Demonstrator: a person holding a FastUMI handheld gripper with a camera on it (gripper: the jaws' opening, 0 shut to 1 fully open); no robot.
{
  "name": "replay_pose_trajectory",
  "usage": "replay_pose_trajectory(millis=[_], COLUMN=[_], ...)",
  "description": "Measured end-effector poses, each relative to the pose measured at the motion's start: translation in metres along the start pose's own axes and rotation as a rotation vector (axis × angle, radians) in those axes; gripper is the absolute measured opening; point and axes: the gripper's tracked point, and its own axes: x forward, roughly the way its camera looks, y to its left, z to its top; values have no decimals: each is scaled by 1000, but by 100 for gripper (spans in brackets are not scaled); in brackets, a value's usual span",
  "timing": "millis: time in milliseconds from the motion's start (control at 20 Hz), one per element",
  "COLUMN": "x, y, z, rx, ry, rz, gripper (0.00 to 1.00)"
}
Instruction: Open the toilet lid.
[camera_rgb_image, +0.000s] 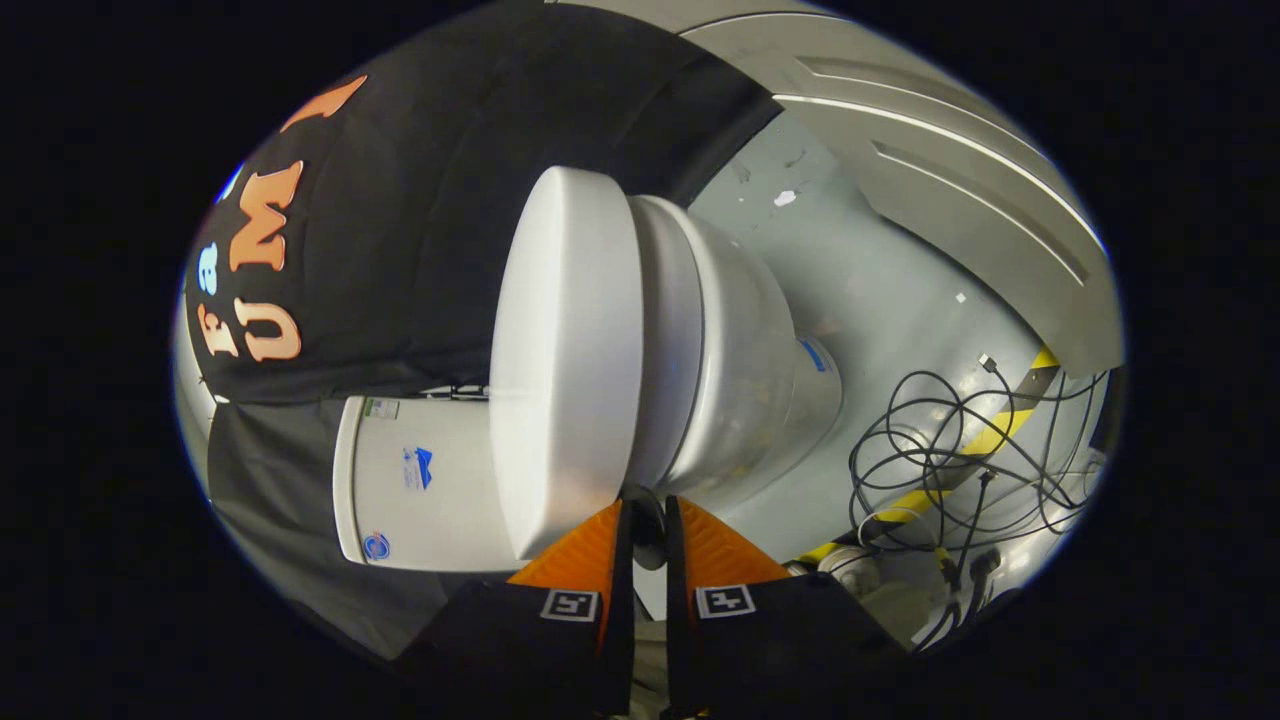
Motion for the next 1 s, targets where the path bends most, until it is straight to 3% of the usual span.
replay_pose_trajectory(millis=[50, 200, 500, 1000], x=[-2, -1, -9, -39], y=[3, 7, 22, 105], z=[4, 2, 7, 11], rx=[23, 40, 21, -180], ry=[-35, -41, -116, -234], rz=[0, 4, -20, -79], gripper=[15, 9, 8, 8])
